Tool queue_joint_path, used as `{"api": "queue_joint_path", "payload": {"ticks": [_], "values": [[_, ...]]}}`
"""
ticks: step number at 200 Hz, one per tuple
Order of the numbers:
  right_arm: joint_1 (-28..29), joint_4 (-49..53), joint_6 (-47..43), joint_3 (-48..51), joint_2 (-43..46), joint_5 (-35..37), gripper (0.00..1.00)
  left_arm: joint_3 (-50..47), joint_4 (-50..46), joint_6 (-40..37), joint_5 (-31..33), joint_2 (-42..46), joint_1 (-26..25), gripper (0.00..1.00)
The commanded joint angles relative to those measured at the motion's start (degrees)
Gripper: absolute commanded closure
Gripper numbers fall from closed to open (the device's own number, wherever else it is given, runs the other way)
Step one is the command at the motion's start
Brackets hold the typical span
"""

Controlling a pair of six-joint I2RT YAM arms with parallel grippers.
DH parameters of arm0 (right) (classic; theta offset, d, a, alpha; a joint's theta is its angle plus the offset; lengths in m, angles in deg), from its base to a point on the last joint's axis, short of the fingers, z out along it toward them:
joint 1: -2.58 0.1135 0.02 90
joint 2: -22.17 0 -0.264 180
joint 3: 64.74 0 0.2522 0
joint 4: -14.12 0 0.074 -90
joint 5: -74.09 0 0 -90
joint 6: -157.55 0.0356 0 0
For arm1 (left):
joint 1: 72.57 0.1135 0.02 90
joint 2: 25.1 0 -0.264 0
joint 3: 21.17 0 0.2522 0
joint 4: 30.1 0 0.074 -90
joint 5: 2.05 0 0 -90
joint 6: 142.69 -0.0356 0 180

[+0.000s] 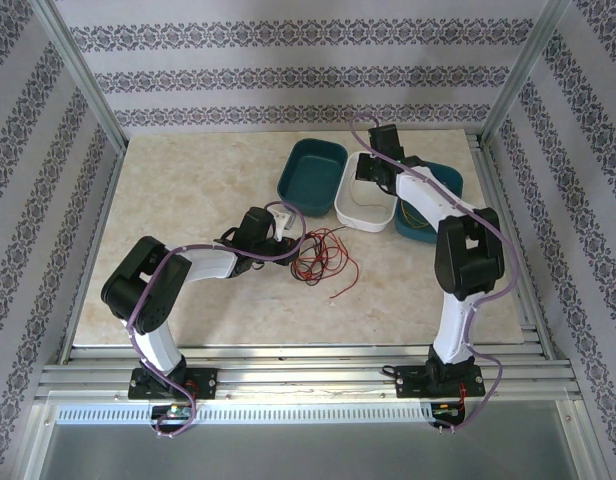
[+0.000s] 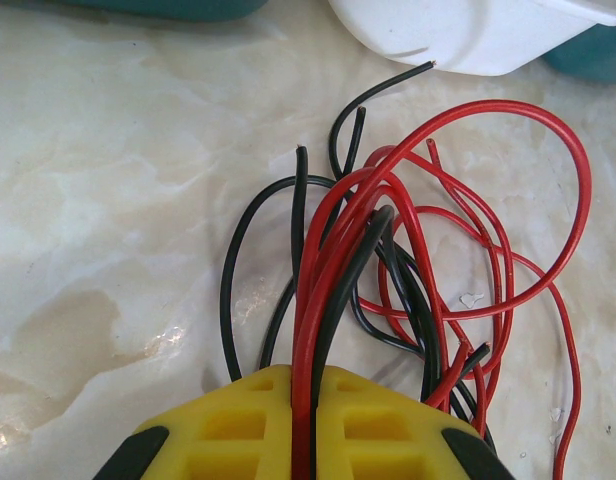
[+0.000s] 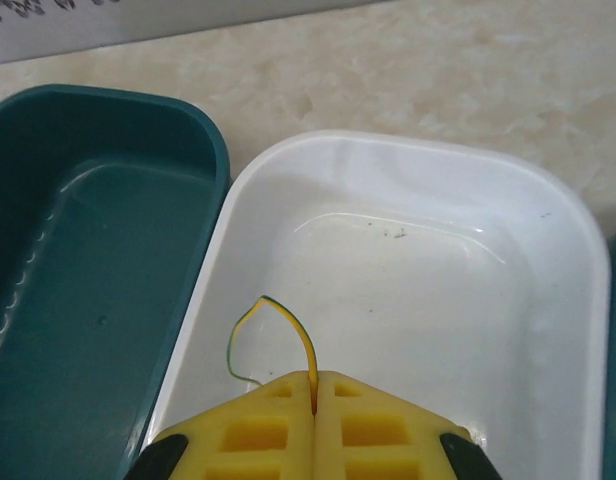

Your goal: Untangle the cables

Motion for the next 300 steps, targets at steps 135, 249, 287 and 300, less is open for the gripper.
{"api": "queue_joint_path", "payload": {"ticks": [135,249,287,300], "values": [[-1.65,-0.33,1.25,1.14,4.24,-0.16,1.00,-0.33,-0.04,-0.21,0.65,1.20,-0.69,0.91],[-4.43,-7.05,-3.37,16.72,31.61,16.21,1.00,0.11,2.14,0.84,-0.87,-0.83,-0.67,0.91],[-8.58,-5.96,-0.89,20.67,33.15,14.58,1.00,0.06,2.01,0.80,-0.82,-0.75,-0.72,0.91],[-9.20,-5.71,-0.29,21.66,32.11,13.65,1.00,0.02,2.05,0.78,-0.79,-0.75,-0.67,0.91]]}}
